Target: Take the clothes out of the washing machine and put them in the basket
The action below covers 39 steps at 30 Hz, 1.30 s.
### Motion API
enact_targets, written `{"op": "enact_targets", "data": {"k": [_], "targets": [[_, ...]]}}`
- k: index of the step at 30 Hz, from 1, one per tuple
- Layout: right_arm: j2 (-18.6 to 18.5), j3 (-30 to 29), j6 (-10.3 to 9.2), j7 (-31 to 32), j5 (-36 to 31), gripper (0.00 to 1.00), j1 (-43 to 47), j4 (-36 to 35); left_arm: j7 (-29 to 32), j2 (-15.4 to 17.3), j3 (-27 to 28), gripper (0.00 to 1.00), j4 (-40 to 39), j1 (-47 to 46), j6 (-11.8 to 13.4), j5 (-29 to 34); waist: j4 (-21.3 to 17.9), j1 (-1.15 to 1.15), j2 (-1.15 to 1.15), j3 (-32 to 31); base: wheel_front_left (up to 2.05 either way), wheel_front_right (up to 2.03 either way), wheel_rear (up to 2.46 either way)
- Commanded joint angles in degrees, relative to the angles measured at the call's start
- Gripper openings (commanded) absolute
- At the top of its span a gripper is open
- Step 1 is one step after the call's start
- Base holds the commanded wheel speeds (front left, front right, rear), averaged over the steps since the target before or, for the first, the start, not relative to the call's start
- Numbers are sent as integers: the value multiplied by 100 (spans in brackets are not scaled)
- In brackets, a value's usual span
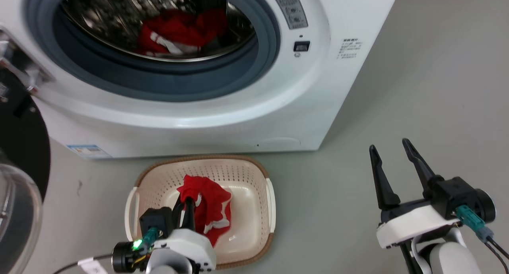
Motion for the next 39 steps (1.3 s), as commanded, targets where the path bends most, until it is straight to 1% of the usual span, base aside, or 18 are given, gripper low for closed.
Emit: {"op": "enact_targets", "data": {"k": [1, 7, 10, 15, 20, 24, 25, 26, 27, 31, 36, 39], "targets": [[6, 20, -4, -31, 14, 100, -115, 24, -24, -12, -1, 0, 94, -142, -2, -55, -90, 0, 0, 360, 0, 0, 0], [6, 210, -4, -157, 57, 100, -574, 89, -49, -53, 18, 0, 1257, -1068, -48, -169, -203, 0, 0, 1213, 0, 0, 0], [6, 317, -4, -226, 84, 100, -803, 141, -45, -58, 39, 0, 1837, -1508, 2, -272, -284, 0, 0, 1596, 0, 0, 0], [6, 443, -4, -341, 143, 100, -1115, 293, -46, -57, -33, 0, 2708, -2099, 102, -673, -460, 0, 0, 2076, 0, 0, 0], [6, 523, -4, -424, 202, 100, -1318, 438, -42, -58, -8, 0, 3333, -2465, 191, -947, -585, 0, 0, 2389, 0, 0, 0], [6, 563, -4, -479, 224, 100, -1402, 544, -42, -60, 70, 0, 3471, -2592, 200, -1012, -623, 0, 0, 2477, 0, 0, 0], [6, 565, -4, -483, 235, 100, -1413, 581, -42, -60, 88, 37, 3469, -2581, 206, -997, -622, 0, 0, 2457, 0, 0, 0], [6, 560, -4, -491, 238, 100, -1420, 614, -42, -60, 108, 97, 3445, -2553, 211, -983, -614, 0, 0, 2415, 0, 0, 0], [6, 551, -4, -498, 232, 100, -1417, 654, -42, -59, 129, 100, 3418, -2498, 208, -985, -601, 0, 0, 2350, 0, 0, 0], [6, 552, -4, -507, 127, 100, -1299, 781, -43, -60, 299, 100, 3129, -2164, 149, -1078, -531, 0, 0, 1866, 0, 0, 0], [4, 473, -4, -511, -16, 100, -1017, 808, -42, -63, 380, 100, 2460, -1541, 13, -1046, -400, 0, 0, 1004, 0, 0, 0], [5, 364, -4, -511, -75, 100, -767, 729, -42, -66, 316, 100, 1972, -1095, -22, -969, -291, 0, 0, 540, 0, 0, 0]]}}
